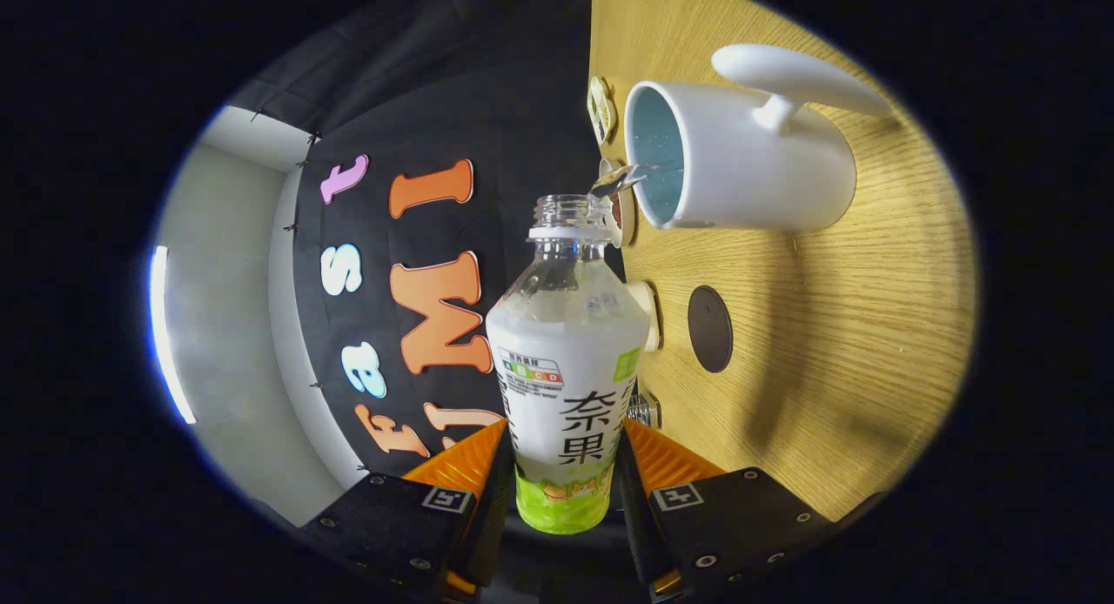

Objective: Take the bottle from table, then pour the juice into the cup, finally place the bottle on the coaster

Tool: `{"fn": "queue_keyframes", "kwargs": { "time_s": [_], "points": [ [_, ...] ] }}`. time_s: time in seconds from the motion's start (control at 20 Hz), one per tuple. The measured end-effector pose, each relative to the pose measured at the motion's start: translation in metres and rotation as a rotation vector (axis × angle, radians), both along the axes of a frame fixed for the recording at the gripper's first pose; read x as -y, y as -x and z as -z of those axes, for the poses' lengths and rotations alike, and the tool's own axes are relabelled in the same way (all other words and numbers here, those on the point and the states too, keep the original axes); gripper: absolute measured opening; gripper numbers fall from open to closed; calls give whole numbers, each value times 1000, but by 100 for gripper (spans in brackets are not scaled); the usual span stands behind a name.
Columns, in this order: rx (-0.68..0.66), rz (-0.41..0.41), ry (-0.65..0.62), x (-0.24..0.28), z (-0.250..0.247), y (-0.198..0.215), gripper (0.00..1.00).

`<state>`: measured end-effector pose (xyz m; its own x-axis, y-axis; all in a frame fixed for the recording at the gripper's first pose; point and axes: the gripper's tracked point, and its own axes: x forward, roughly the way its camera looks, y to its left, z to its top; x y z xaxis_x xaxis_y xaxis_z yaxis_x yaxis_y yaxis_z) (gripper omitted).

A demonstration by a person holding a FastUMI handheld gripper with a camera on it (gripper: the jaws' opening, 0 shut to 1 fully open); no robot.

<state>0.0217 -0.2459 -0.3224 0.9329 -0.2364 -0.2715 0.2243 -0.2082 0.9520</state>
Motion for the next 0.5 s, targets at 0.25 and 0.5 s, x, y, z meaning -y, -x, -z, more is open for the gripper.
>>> {"fn": "queue_keyframes", "kwargs": {
  "time_s": [0.25,0.5],
  "points": [
    [3,14,-31,6,1,-1,61],
    [8,24,-33,9,1,1,61]
  ]
}}
